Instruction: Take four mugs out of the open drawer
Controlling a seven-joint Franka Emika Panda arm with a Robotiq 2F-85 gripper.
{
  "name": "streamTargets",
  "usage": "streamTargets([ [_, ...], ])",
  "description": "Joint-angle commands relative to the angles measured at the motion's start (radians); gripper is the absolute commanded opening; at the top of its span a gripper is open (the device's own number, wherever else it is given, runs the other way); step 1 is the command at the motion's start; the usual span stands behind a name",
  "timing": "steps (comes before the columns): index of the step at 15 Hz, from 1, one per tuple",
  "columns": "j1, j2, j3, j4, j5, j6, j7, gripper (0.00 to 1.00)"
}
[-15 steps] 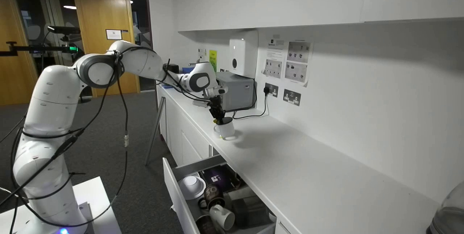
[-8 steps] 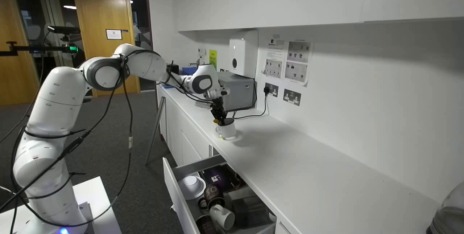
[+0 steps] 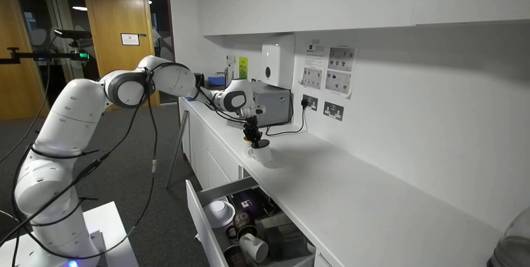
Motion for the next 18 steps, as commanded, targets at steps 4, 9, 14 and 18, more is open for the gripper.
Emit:
streamTargets([
  [4,-0.02,0.041,0.0,0.082,0.032,-0.074,-0.051,0.02],
  [9,-0.033,0.053,0.001,0.096,0.046,-0.085,-0.059,0.02],
  [14,-0.051,0.071,0.004,0.116,0.081,-0.097,-0.079,0.02],
  [18,-0.062,0.079,0.004,0.126,0.103,-0.123,-0.086,0.02],
])
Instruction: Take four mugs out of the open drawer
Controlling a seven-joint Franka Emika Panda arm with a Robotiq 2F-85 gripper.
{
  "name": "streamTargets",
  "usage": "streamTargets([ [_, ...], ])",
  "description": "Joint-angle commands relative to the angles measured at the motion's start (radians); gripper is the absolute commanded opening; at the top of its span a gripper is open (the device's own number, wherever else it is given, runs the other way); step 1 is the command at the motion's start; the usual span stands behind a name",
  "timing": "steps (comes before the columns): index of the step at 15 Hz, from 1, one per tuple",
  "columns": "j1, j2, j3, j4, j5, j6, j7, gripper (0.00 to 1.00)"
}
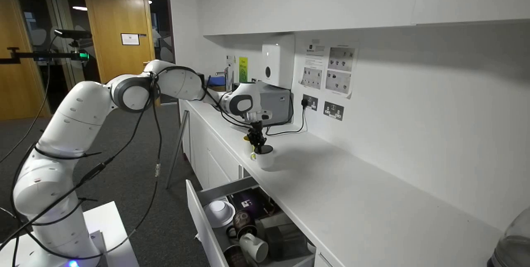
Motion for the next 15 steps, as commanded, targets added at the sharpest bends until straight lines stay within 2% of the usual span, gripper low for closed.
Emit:
streamTargets([
  [1,-0.02,0.023,0.007,0.061,0.036,-0.059,-0.039,0.02],
  [13,-0.023,0.063,0.008,0.117,0.051,-0.122,-0.035,0.02],
  [14,-0.022,0.066,0.007,0.122,0.052,-0.131,-0.032,0.32],
  [15,-0.022,0.068,0.007,0.125,0.052,-0.134,-0.031,0.35],
])
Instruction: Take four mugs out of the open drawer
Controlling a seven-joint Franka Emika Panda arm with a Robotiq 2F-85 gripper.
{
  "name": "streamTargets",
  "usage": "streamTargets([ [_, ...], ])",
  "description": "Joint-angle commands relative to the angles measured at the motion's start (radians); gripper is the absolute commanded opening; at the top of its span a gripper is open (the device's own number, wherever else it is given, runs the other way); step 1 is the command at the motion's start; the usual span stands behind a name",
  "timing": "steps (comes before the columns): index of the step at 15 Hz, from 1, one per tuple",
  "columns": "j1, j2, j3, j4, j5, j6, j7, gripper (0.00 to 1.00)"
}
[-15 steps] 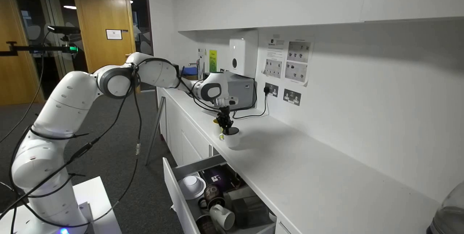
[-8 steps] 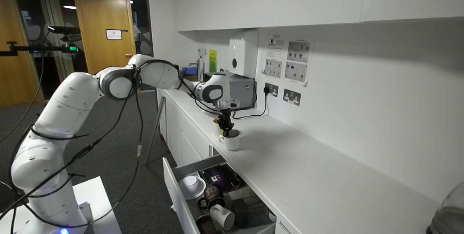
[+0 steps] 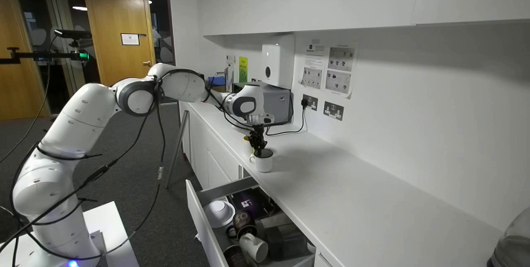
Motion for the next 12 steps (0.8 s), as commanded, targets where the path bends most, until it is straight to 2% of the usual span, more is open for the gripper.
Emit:
streamTargets([
  [1,-0.009,0.019,0.006,0.064,0.024,-0.058,-0.026,0.41],
  [9,-0.007,0.016,0.002,0.068,0.019,-0.079,-0.018,0.99],
  [12,-0.011,0.004,-0.003,0.059,0.019,-0.075,-0.015,1.0],
])
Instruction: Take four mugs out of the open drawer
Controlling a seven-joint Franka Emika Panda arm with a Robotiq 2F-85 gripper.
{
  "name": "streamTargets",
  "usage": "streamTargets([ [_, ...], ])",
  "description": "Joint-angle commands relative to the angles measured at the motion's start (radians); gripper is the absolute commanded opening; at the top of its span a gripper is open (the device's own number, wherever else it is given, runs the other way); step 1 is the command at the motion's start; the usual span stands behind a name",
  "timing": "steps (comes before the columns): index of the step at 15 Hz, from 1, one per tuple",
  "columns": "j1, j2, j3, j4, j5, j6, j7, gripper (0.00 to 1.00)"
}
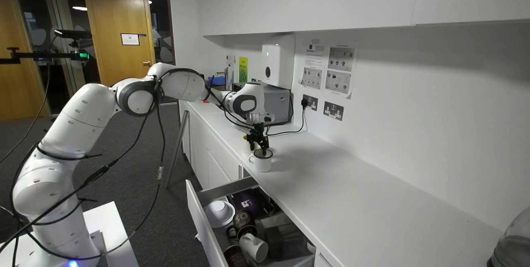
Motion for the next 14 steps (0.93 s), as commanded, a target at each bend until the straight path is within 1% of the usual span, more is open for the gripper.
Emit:
streamTargets([
  [1,-0.013,-0.001,-0.002,0.035,0.02,-0.039,-0.014,1.0],
  [8,-0.023,-0.045,-0.019,-0.004,0.015,-0.021,-0.003,1.0],
  [14,-0.044,-0.123,-0.04,-0.066,0.013,0.004,0.01,1.0],
])
